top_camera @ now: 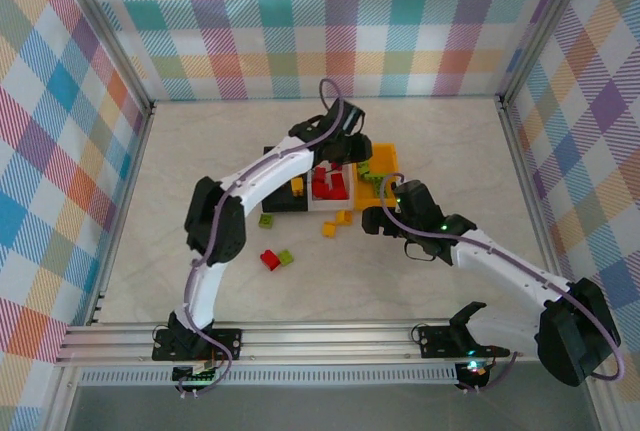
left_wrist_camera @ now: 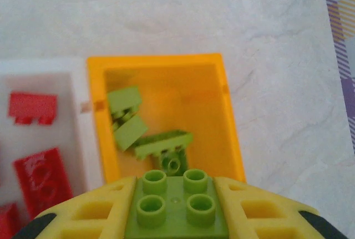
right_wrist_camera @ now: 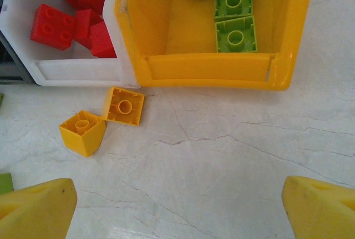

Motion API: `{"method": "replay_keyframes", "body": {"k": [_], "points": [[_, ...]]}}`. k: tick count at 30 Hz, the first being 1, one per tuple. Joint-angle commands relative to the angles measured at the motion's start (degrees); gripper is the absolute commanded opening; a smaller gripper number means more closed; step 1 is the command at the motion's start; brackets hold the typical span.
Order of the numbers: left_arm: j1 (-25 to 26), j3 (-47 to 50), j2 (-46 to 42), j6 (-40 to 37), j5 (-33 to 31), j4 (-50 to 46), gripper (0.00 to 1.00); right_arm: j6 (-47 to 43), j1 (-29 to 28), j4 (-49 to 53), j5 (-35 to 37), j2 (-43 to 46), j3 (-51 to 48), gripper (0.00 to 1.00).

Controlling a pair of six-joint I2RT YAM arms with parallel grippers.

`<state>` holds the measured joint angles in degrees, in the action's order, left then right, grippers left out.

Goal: Sort the legos into containers by color

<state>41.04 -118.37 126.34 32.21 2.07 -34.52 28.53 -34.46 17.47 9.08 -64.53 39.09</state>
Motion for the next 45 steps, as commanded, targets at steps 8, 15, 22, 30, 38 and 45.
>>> {"method": "replay_keyframes", "body": {"k": [8, 15, 22, 30, 38, 45], "points": [[1.7, -11.1, 6.4, -2.0, -0.8, -10.0, 0.6, 0.4, 0.4, 0.9, 0.7, 1.3, -0.6, 0.96], [1.5, -3.7, -1.8, -2.0, -2.0, -6.9, 0.66, -1.0, 0.4, 0.4, -2.0, 0.5, 0.3, 0.95], [0.2, 25.1, -22.4, -0.1, -3.0, 3.9, 0.7, -1.2, -4.5, -1.6, -3.0, -5.2, 2.2, 0.92], [-2.8, 59.0, -54.5, 3.6, -7.2, 6.4, 0.79, -3.0, -17.6, -5.7, -2.8, -18.3, 10.3, 0.92], [-10.6, 72.6, -82.7, 4.7, -10.7, -8.3, 0.93, -9.3, -27.7, -4.3, -3.6, -36.2, 27.2, 0.89], [-17.7, 73.8, -88.9, 3.8, -8.2, -14.0, 0.96, -13.9, -30.2, 0.5, -4.1, -48.6, 40.7, 0.8]]}}
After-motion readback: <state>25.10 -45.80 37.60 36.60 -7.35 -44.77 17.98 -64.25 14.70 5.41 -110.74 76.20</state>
